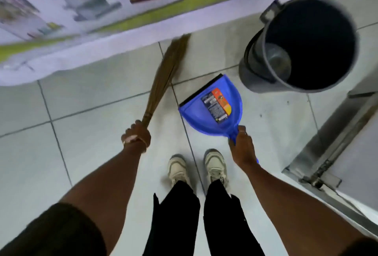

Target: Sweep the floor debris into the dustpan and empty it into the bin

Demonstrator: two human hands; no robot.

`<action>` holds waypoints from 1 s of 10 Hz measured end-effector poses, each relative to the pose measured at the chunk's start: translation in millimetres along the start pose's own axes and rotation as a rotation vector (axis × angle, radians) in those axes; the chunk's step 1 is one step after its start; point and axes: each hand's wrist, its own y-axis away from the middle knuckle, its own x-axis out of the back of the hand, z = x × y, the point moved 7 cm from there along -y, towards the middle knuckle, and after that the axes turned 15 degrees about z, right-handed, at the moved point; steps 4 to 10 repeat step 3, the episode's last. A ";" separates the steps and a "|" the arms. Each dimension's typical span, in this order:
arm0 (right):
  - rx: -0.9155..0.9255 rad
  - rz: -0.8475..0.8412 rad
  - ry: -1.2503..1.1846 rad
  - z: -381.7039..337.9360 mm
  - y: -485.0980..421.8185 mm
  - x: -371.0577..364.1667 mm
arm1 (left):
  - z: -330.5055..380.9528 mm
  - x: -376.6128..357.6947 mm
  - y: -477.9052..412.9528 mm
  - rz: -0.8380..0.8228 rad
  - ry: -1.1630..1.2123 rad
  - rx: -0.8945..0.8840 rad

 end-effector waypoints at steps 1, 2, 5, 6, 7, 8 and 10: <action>-0.057 0.036 -0.030 10.7 -51.1 -53.4 | 12.8 -59.0 -44.1 0.018 -0.006 -0.029; -0.100 0.052 -0.061 15.8 -91.9 -97.9 | 22.1 -104.3 -74.2 -0.001 0.023 -0.006; -0.146 0.069 -0.003 16.0 -113.7 -115.8 | 38.2 -124.8 -89.0 -0.017 0.057 -0.082; -0.146 0.069 -0.003 16.0 -113.7 -115.8 | 38.2 -124.8 -89.0 -0.017 0.057 -0.082; -0.146 0.069 -0.003 16.0 -113.7 -115.8 | 38.2 -124.8 -89.0 -0.017 0.057 -0.082; -0.146 0.069 -0.003 16.0 -113.7 -115.8 | 38.2 -124.8 -89.0 -0.017 0.057 -0.082; -0.146 0.069 -0.003 16.0 -113.7 -115.8 | 38.2 -124.8 -89.0 -0.017 0.057 -0.082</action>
